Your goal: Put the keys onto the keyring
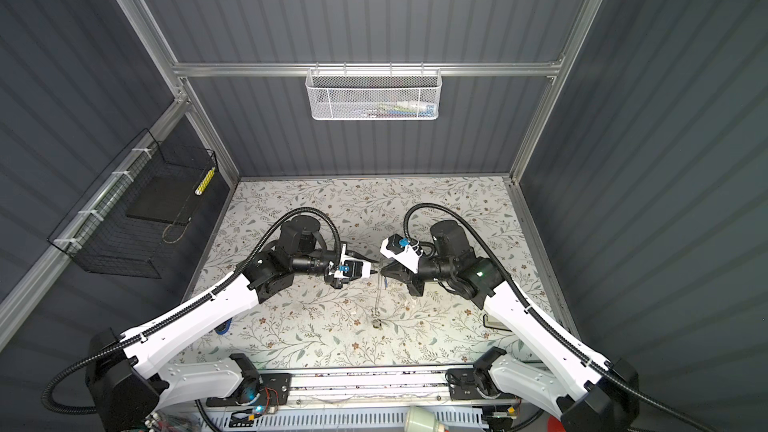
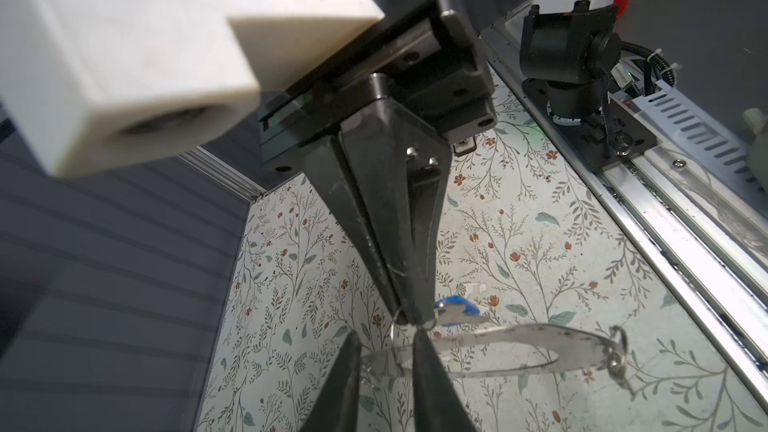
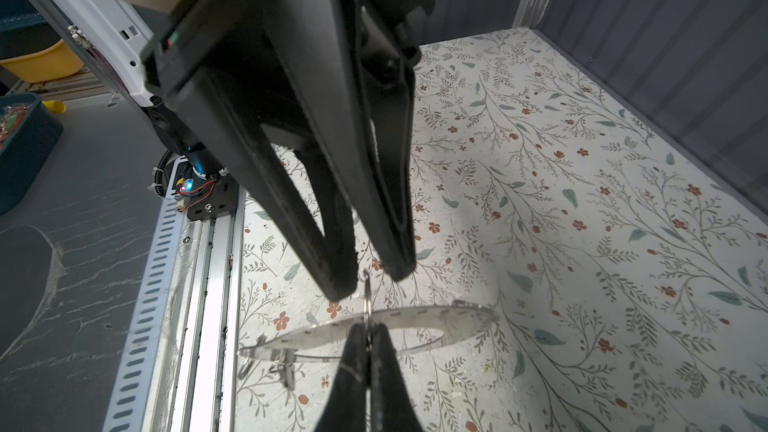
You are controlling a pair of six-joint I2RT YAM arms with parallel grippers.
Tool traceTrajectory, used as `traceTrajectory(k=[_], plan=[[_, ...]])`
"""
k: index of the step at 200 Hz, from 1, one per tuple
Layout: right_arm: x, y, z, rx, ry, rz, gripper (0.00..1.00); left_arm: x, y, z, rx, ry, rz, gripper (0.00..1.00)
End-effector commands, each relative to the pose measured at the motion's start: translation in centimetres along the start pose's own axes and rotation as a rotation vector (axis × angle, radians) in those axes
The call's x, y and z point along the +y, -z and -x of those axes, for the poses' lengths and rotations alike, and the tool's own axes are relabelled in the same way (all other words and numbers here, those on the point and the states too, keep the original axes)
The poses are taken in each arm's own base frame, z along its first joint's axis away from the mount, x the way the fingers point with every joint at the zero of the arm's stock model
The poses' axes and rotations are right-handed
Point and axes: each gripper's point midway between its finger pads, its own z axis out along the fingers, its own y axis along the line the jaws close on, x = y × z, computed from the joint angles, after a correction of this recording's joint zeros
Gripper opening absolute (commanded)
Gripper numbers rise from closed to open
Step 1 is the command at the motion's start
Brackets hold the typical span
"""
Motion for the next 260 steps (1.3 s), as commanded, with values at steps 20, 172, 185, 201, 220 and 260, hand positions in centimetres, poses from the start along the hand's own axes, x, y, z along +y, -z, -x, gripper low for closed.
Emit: traceTrajectory(k=[20,172,185,201,220,260], plan=[[0.3,0.8,2.0,-0.046,0.053,-0.005,0.00,0.2,-0.3,0.4,0.010,0.019,-0.022,0.21],[-1.4,1.9,2.2,-0.070,0.099,-0.159,0.24,0.7,-1.1,0.4,0.003,0.150,-0.013,0.00],[-1.7,2.0,1.8,-0.067,0.094,-0.186,0.29,1.3,-0.9,0.9,-0.031,0.174,0.019,0.00],[-1.8,2.3,1.4,-0.079,0.085,-0.217,0.35,1.7,-0.7,1.4,-0.066,0.207,0.035,0.00],[-2.2,2.8,1.2,-0.096,0.079,-0.264,0.41,2.6,-0.3,1.9,-0.109,0.246,0.072,0.00],[-2.5,3.4,0.6,-0.125,0.065,-0.317,0.43,4.3,1.0,2.7,-0.217,0.342,0.145,0.00]])
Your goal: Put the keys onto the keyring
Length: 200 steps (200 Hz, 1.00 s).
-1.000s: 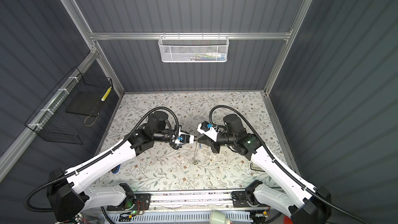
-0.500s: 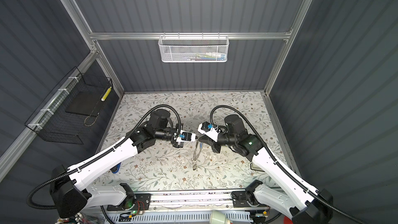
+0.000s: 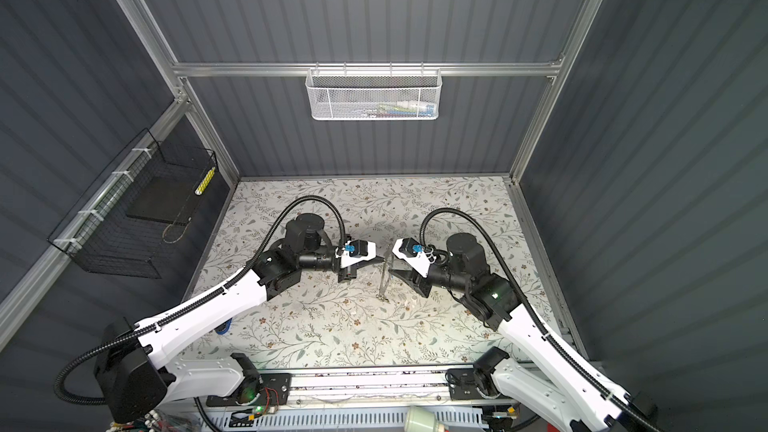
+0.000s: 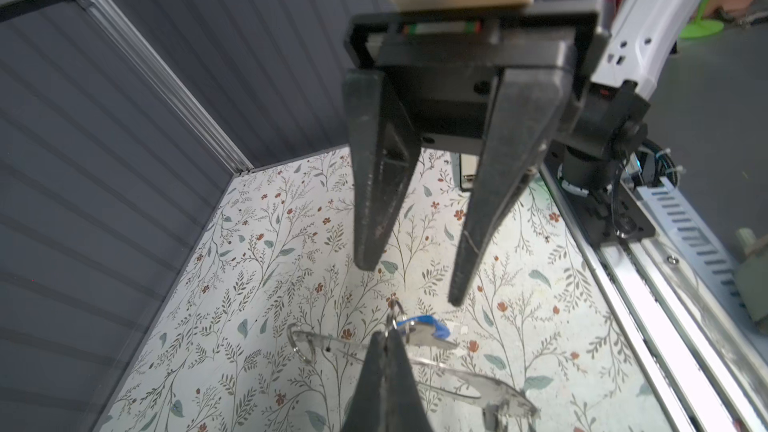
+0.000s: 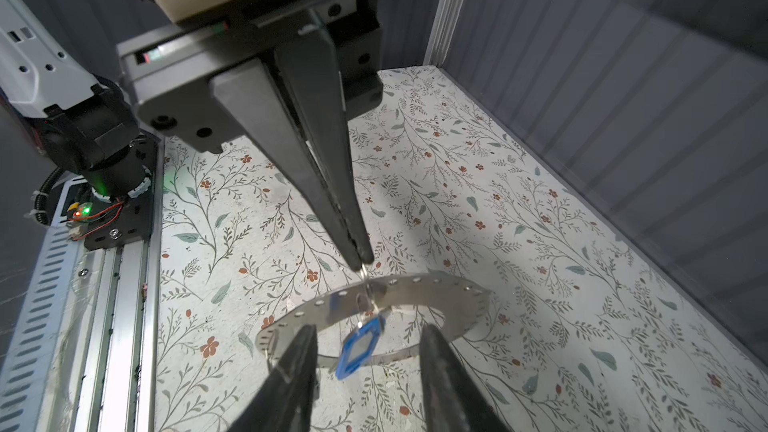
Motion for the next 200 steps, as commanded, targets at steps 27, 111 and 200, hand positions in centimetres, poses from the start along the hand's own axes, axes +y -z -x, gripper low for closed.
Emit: traceTrajectory(k=[27,111,200], plan=[[-0.8,0.2,1.2,-0.065,-0.008,-0.045,0.43,1.8,1.9,4.2,-0.216,0.092,0.066,0.00],[-2.5,-1.5,2.6,-0.119,-0.081,-0.072,0.38,3.1,2.5,5.8,-0.342,0.154,0.121,0.00],[-2.4,-2.0,4.3,-0.201,-0.075,-0.065,0.36,3.6,2.3,5.2,-0.331,0.175,0.148,0.00]])
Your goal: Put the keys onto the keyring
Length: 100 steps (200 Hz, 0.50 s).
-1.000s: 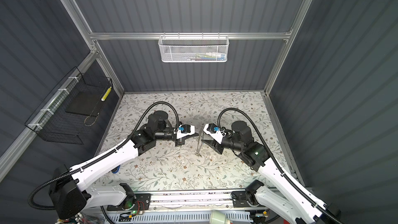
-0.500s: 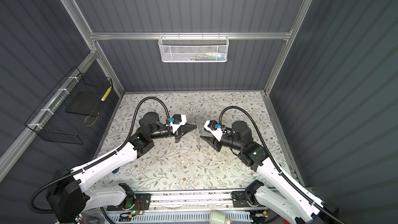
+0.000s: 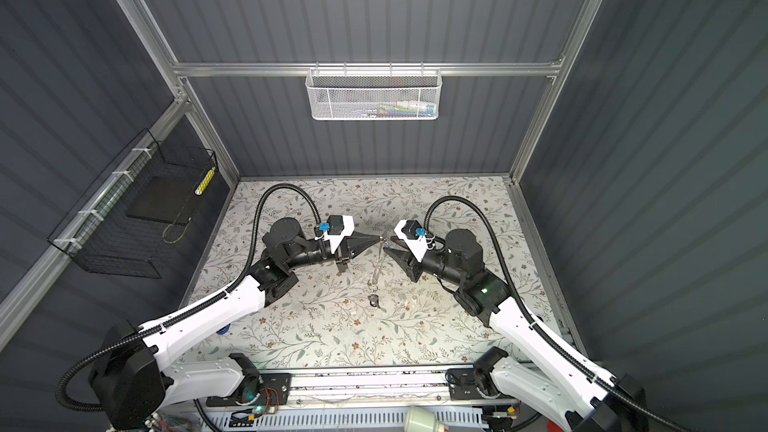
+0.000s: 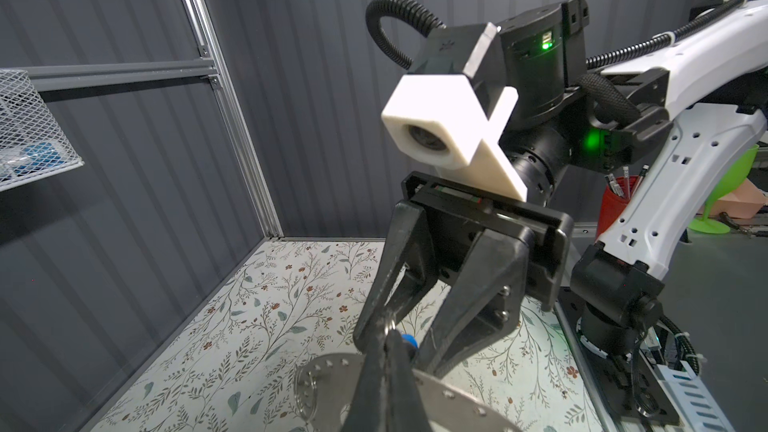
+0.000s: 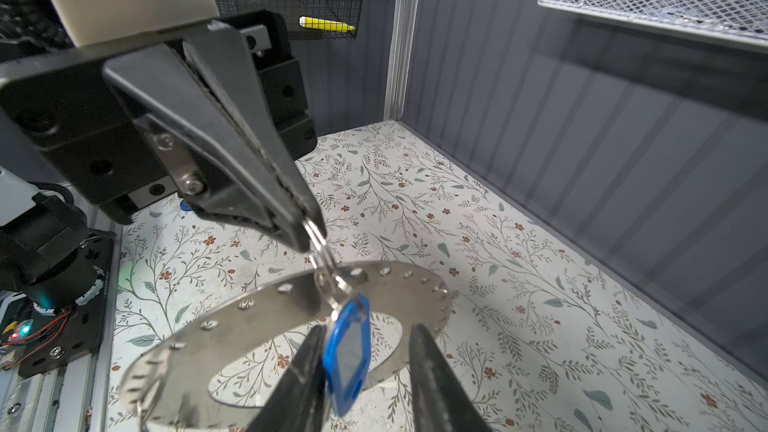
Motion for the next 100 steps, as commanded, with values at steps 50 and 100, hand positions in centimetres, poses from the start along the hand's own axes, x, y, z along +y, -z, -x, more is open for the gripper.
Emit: traceTrajectory(k=[50,100], plan=[[0.6,-0.7,0.1,0.000,0.021,0.023,0.19,1.0,0.2,1.4,-0.042,-0.001,0.053,0.00],[1.0,-1.0,-0.9,0.035,0.027,0.048,0.00,1.5,0.3,2.3,-0.079,0.011,0.080,0.00]])
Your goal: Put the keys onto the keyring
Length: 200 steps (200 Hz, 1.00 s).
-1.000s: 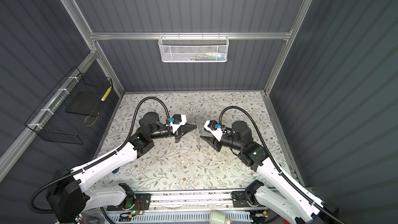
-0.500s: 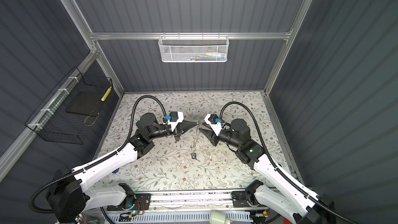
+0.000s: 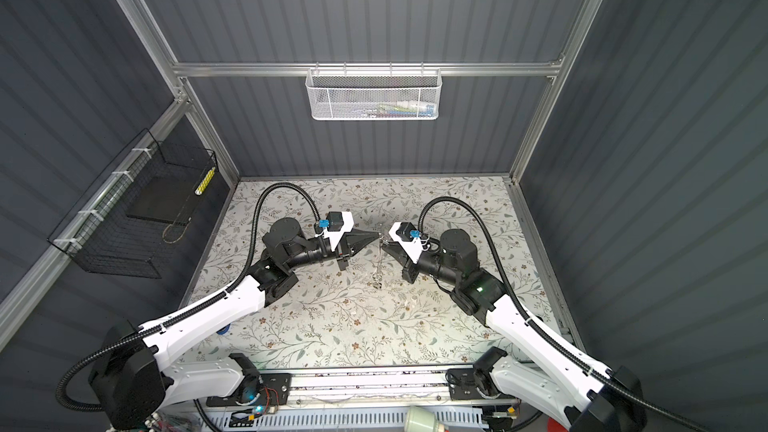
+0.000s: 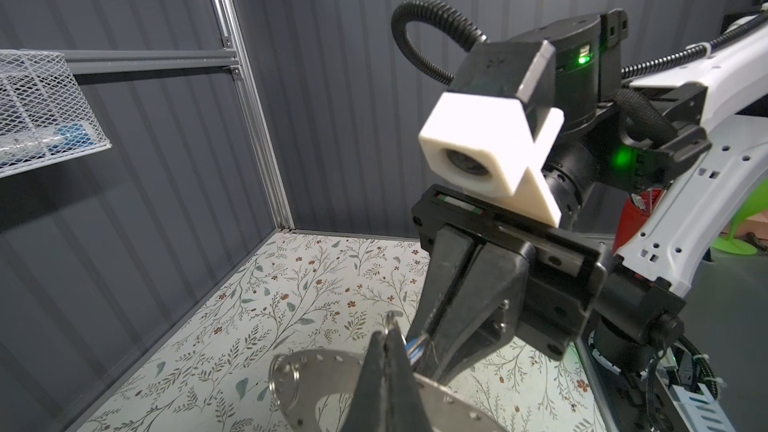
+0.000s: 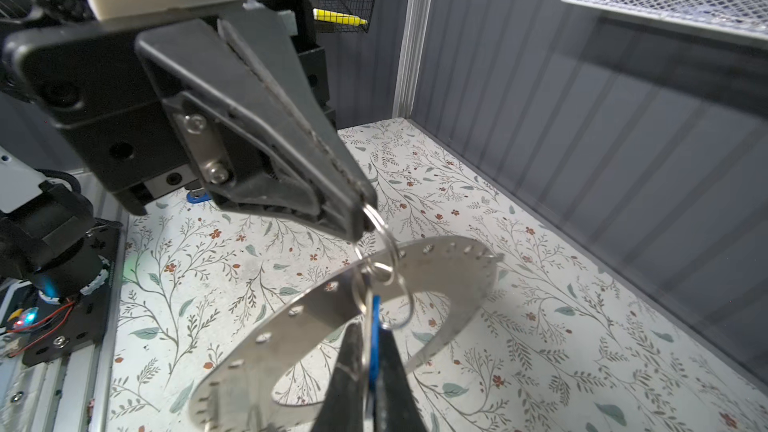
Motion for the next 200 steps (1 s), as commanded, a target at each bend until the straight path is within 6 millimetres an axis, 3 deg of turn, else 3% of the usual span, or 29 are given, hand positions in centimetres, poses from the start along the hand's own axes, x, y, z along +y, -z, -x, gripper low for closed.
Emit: traceTrajectory(k=[1,53,89,118,143,159,200], plan=[[0.4,-0.3,-0.2,0.014,0.011,0.024,0.00,0.5,0.2,2.3,-0.079,-0.020,0.025,0.00],[1.3,-1.2,-0.5,0.031,0.015,0.104,0.00,0.7,0.4,2.8,-0.117,-0.004,0.036,0.00],[1.1,-0.7,0.3,0.021,0.064,0.084,0.32,0.4,0.7,2.4,-0.117,0.000,0.030,0.00],[0.8,1.3,0.0,0.053,0.138,0.046,0.43,0.4,1.4,1.9,-0.096,0.001,-0.016,0.00],[0.4,3.3,0.5,0.033,0.141,0.019,0.45,0.2,1.7,1.9,-0.092,0.009,-0.082,0.00],[1.1,4.2,1.4,-0.015,0.125,0.070,0.43,-0.4,1.5,1.7,-0.088,0.018,-0.134,0.00],[2.0,3.8,3.8,-0.074,0.071,0.162,0.34,-1.0,1.0,1.5,-0.090,0.046,-0.208,0.00]])
